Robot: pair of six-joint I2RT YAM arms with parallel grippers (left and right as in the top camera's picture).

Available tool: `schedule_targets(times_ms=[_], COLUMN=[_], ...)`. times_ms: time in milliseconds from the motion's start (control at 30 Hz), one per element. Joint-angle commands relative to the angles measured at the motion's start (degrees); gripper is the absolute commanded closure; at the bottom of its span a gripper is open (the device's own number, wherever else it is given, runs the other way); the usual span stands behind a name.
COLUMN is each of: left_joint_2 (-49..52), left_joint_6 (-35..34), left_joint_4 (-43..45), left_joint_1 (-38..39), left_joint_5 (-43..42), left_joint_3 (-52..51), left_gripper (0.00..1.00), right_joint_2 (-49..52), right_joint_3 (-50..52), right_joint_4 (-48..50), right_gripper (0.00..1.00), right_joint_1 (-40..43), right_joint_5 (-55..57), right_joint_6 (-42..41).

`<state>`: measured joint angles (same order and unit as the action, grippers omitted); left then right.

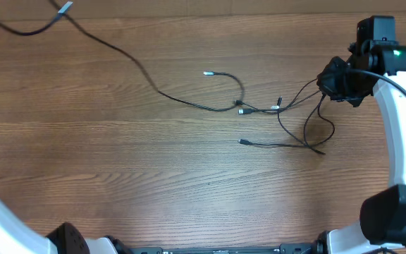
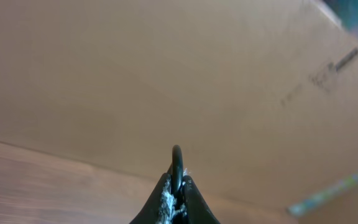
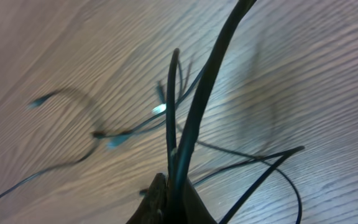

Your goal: Untangle cables

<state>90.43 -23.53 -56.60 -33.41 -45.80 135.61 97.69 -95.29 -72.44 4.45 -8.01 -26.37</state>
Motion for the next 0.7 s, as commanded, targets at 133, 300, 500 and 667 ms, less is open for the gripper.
schedule_targets(times_ms=[133,300,500,667], left_joint_2=[-2.05,-2.08,-1.9,1.62], left_joint_6=[-4.39,-3.91,1.99,4.35], left_joint_4=[-0.33,-2.62,-14.21,-27.78], left_joint_1=[-10.05,-5.75,8.61,20.72], left_joint_5=[1.03,-1.97,4.11,17.59], left_joint_3=[1.53,1.53,1.4,1.36], left_gripper=[0.96,0.96,0.96,0.96], right_joint_2=[5.51,6.43,6.36,6.23], right_joint_3=[-1.09,-1.11,-1.27,-3.72], right_joint_4=[2.16,2.54,-0.2,-3.23], right_gripper=[0.96,0.94,0.48,0.37], right_joint_1=[-1.6,-4.52,-4.66,-4.02], right_joint_5=[-0.48,-0.66,-1.09,-1.09], right_joint_6=[1.4,2.14,3.34,5.16])
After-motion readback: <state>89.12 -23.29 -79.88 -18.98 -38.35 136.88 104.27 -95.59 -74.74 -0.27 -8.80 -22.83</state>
